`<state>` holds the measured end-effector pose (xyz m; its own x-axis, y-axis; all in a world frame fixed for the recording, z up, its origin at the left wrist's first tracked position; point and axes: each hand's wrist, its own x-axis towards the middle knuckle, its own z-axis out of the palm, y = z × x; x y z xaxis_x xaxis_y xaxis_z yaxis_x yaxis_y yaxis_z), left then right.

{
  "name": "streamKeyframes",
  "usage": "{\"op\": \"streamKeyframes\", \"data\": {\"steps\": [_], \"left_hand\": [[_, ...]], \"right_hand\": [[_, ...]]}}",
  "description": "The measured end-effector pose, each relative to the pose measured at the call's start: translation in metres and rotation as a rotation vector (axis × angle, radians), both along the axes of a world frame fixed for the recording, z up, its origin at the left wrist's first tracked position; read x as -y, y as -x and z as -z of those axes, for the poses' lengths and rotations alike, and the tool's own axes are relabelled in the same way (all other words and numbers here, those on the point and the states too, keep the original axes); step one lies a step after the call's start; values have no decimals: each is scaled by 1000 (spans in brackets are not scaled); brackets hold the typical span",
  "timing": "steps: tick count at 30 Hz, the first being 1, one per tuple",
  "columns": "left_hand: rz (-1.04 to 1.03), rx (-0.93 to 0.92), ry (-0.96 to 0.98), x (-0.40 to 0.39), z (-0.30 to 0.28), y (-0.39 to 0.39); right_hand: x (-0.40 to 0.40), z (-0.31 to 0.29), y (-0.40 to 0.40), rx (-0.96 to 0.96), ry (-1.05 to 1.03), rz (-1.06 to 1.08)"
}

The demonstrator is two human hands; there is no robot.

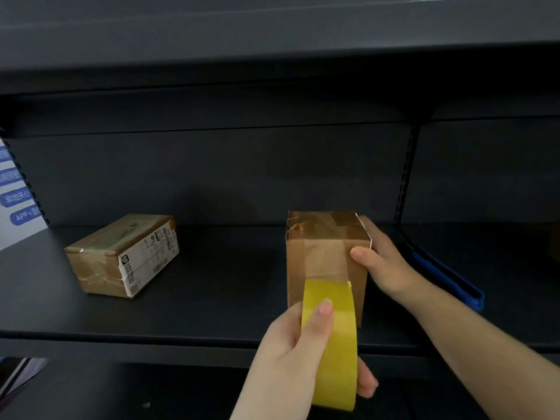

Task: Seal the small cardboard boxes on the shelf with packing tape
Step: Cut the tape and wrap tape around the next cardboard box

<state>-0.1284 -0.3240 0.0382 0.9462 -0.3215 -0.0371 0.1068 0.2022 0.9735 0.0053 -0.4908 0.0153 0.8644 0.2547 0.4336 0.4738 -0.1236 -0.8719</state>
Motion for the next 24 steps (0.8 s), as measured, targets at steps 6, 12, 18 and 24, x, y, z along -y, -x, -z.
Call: {"op": "streamKeyframes", "data": {"steps": [6,12,18,24], "left_hand": [[-48,53,-34,-7,-2,-4],[-12,-27,27,0,5,8],[-79,96,-122,-7,1,10],[-38,60,-154,-8,8,19]], "right_hand": [[-23,14,4,-147,-376,103],[-25,6,-9,-490,-670,208],[-27,-10,-37,-658,-614,210],[-28,-19,-56,-719,-547,196]]}}
